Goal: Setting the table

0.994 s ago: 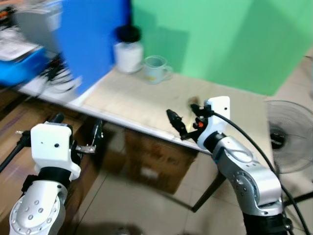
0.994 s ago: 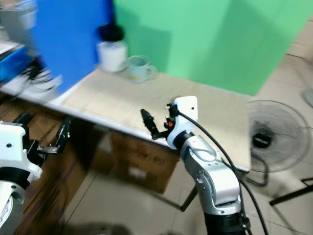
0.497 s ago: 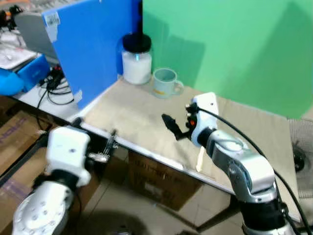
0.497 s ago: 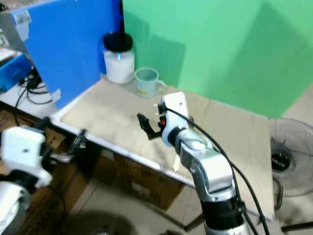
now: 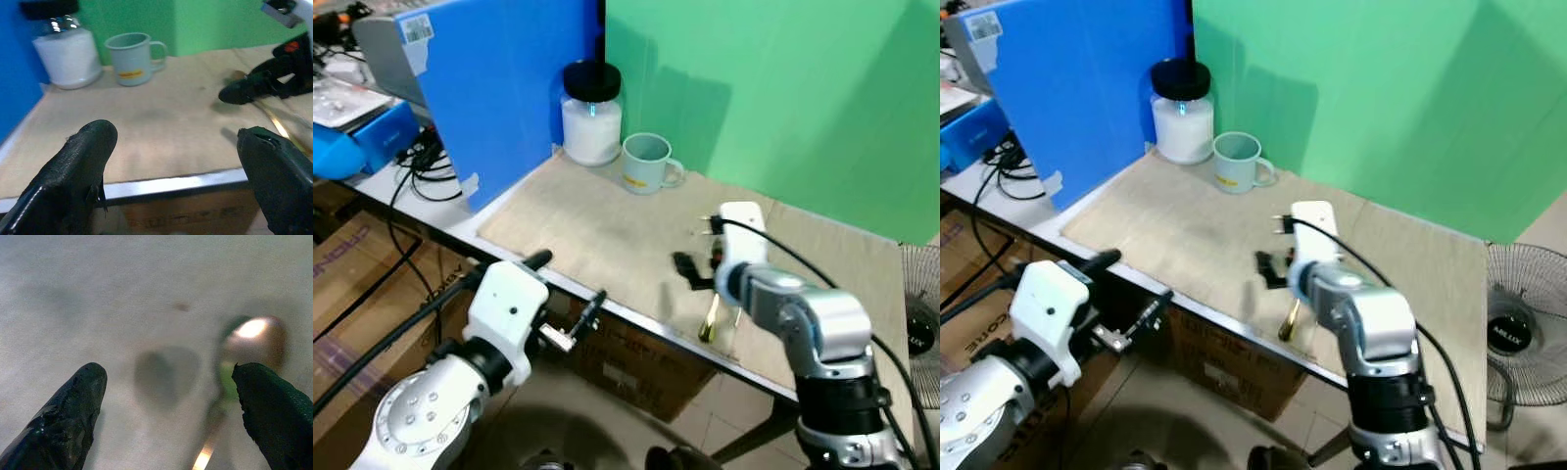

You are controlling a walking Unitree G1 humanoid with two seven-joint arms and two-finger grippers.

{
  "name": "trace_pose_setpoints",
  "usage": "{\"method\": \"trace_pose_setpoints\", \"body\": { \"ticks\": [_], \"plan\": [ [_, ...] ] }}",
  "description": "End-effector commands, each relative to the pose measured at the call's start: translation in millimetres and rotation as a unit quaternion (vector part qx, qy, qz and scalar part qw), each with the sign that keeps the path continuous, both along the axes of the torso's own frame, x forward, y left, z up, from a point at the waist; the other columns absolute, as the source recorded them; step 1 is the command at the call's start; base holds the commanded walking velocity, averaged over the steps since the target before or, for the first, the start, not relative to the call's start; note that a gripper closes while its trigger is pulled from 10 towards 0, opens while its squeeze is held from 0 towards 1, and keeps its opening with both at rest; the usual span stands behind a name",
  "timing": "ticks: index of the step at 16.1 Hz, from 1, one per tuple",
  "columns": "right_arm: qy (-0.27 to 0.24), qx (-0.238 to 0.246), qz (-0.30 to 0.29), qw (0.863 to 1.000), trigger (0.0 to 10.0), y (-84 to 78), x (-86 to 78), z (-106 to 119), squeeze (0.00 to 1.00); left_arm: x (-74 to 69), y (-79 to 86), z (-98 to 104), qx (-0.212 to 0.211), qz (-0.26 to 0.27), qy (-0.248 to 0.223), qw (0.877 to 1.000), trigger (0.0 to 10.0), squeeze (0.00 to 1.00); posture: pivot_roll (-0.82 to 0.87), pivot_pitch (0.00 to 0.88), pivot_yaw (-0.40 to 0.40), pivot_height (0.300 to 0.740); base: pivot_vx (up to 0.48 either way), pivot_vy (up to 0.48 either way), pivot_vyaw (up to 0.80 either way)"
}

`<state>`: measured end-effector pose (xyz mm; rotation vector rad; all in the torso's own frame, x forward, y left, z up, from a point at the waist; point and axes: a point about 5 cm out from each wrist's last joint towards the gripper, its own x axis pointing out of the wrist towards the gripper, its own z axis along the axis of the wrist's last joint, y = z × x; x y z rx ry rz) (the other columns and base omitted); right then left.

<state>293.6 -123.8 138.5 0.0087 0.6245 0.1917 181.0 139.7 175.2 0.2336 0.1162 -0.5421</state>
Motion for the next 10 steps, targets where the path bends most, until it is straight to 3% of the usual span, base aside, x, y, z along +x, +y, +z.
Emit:
{"method": "trace_pose_setpoints", "body": {
  "ticks": [1,4,5,6,7,8,10],
  "plan": [
    [0.003,-0.011,-0.022,1.000,10.0,-7.6,1.8,3,0.00,-0.8,-4.1,-1,-0.001,-0.020,0.010,1.000,10.0,0.00,0.07,0.075,-0.065,0.740,0.000,0.000,0.00],
    [0.025,-0.027,-0.044,0.998,10.0,-14.6,-1.4,4,0.00,-5.9,-7.6,-3,-0.005,-0.050,0.028,0.998,10.0,0.00,0.07,0.070,-0.062,0.740,0.000,0.000,0.00],
    [0.037,-0.028,-0.044,0.998,6.6,-15.2,-4.2,2,0.00,-8.0,-8.6,-4,-0.005,-0.059,0.035,0.998,10.0,0.00,0.07,0.068,-0.062,0.740,0.000,0.000,0.00],
    [0.039,-0.028,-0.043,0.998,6.6,-15.2,-4.9,1,0.00,-8.2,-8.7,-4,-0.004,-0.060,0.036,0.998,10.0,0.00,0.07,0.068,-0.062,0.740,0.000,0.000,0.00],
    [0.050,-0.025,-0.043,0.998,3.7,-14.6,-8.1,-1,0.00,-9.2,-8.7,-4,-0.004,-0.062,0.038,0.997,10.0,0.00,0.07,0.066,-0.061,0.740,0.000,0.000,0.00],
    [0.055,-0.026,-0.040,0.997,0.0,-13.8,-9.9,-2,0.00,-9.4,-8.3,-5,-0.003,-0.063,0.038,0.997,10.0,0.00,0.07,0.067,-0.061,0.740,0.000,0.000,0.00],
    [0.066,-0.022,-0.037,0.997,0.0,-12.5,-12.9,-5,0.00,-10.2,-7.9,-5,-0.001,-0.065,0.039,0.997,10.0,0.00,0.07,0.067,-0.060,0.740,0.000,0.000,0.00]
  ]
}}
